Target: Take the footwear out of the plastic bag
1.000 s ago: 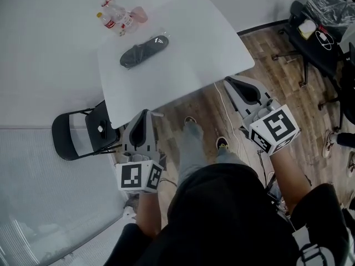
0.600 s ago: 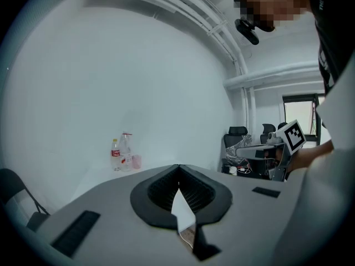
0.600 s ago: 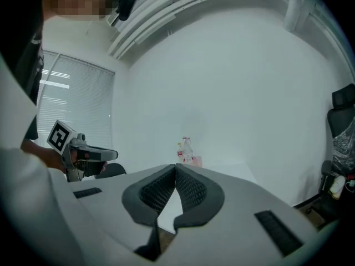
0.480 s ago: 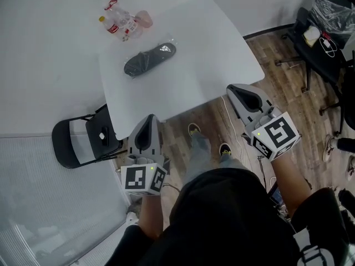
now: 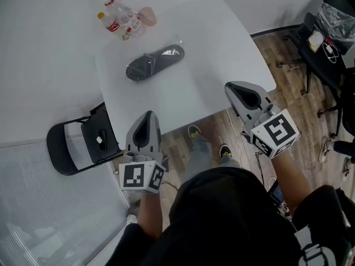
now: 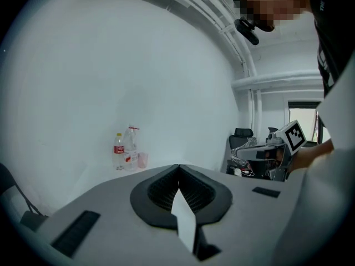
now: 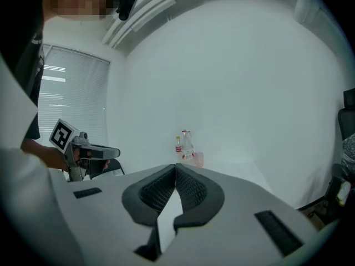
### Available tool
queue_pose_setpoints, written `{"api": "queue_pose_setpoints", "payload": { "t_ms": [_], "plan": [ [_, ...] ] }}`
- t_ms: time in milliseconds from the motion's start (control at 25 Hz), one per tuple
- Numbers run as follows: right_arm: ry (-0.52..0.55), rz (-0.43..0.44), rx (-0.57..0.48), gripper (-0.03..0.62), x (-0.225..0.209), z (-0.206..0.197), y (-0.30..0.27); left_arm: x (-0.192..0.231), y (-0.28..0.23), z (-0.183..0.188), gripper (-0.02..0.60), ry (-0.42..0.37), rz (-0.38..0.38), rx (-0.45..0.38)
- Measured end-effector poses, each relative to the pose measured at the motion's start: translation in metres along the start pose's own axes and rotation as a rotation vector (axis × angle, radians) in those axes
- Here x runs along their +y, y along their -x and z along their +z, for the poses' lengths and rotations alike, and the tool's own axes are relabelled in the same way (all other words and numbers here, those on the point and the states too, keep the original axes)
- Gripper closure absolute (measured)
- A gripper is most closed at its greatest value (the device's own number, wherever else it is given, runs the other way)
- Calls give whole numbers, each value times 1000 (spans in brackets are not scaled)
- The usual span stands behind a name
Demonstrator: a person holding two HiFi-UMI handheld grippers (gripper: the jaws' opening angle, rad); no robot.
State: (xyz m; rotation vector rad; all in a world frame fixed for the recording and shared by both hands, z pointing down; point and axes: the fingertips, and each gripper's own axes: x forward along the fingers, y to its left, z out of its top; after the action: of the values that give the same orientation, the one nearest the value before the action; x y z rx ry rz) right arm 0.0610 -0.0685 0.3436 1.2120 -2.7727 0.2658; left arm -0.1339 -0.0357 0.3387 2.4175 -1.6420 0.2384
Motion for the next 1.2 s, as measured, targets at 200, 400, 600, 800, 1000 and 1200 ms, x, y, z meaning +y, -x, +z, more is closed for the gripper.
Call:
{"api": "queue_pose_setpoints", "payload": {
  "t_ms": [200, 400, 600, 800, 1000, 1200],
  "plan": [
    [13, 8, 26, 576, 0, 5, -45, 39, -22, -2, 558, 15, -6, 15],
    [39, 21, 47, 576, 7, 12, -87, 73, -41, 6, 558, -2, -27, 9],
    [56, 8, 56, 576, 13, 22, -112, 101, -51, 12, 558, -19, -36, 4],
    [69, -25, 57, 576, 16, 29, -130, 130, -63, 13, 558, -48, -54, 9],
    [108, -50, 57, 576, 20, 33, -143, 153, -79, 9, 557, -89, -91, 7],
    [117, -75, 53, 576, 25, 32, -145, 158, -91, -1, 557, -167, -157, 54]
  ]
}}
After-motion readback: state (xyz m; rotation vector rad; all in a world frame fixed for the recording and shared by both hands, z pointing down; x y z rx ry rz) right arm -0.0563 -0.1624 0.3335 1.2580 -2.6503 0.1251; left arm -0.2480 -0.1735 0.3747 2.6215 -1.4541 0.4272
